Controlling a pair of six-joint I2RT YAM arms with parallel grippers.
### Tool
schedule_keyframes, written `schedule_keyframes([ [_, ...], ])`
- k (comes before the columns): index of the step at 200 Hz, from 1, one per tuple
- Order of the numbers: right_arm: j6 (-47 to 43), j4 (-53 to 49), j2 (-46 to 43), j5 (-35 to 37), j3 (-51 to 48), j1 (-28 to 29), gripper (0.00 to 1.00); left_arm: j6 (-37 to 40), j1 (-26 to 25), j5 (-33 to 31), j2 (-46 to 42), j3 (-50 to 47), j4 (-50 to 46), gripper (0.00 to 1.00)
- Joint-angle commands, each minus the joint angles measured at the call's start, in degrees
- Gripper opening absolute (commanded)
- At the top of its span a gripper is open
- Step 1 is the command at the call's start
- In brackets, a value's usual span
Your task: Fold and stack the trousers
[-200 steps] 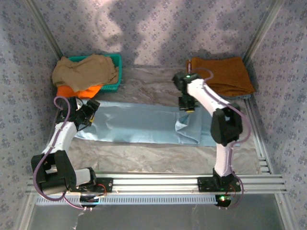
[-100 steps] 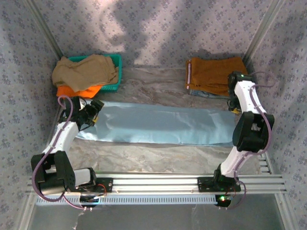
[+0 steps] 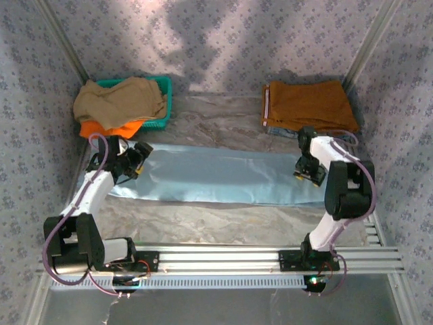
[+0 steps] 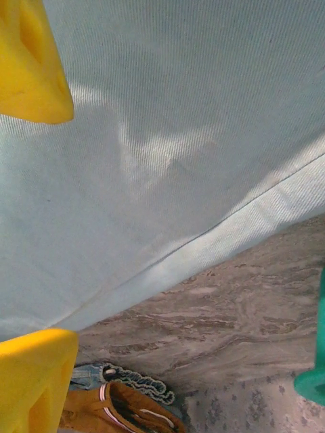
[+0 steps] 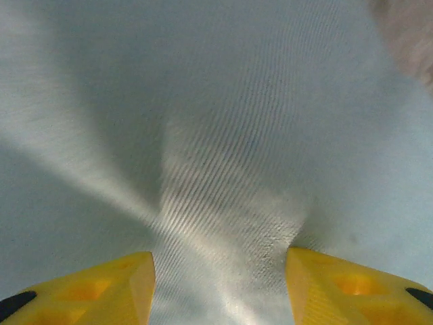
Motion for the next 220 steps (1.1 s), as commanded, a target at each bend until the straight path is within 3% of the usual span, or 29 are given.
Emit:
schedule_keyframes([
  [1,5.3,4.4,2.8,-2.5,-2.2,-2.5,0.6,-0.2,-1.1,-2.4,1.2,2.2,-2.1,0.79],
  [41,3.1,8.8,1.9,-7.7,-4.9,-6.3,0.64,-2.3,-1.1,-10.4,4.9,-3.4,0.8,0.79],
  [101,-0.1,7.8,-6.1,-10.6,-7.3,-13.7,0.66,-5.9,0.7,-14.9,10.5,-9.3,5.8,0.78],
  [145,-2.5,9.0,-8.3,-11.7,-10.5,-23.0,0.66,-6.9,1.1,-15.3,11.5,-11.6,8.2,0.78],
  [185,-2.5,10.4,-5.6,-13.6,-10.1,-27.3,0.66,-6.9,2.5,-12.8,9.3,-12.0,7.6,0.78],
  [208,-4.4,9.8,-12.7,-12.1,-9.8,-26.2,0.75,-5.5,2.7,-10.0,7.4,-10.3,6.1,0.78],
  [220,-5.7,9.6,-16.4,-10.9,-8.8,-25.3,0.87,-5.0,2.8,-8.7,6.4,-9.3,4.8,0.78],
])
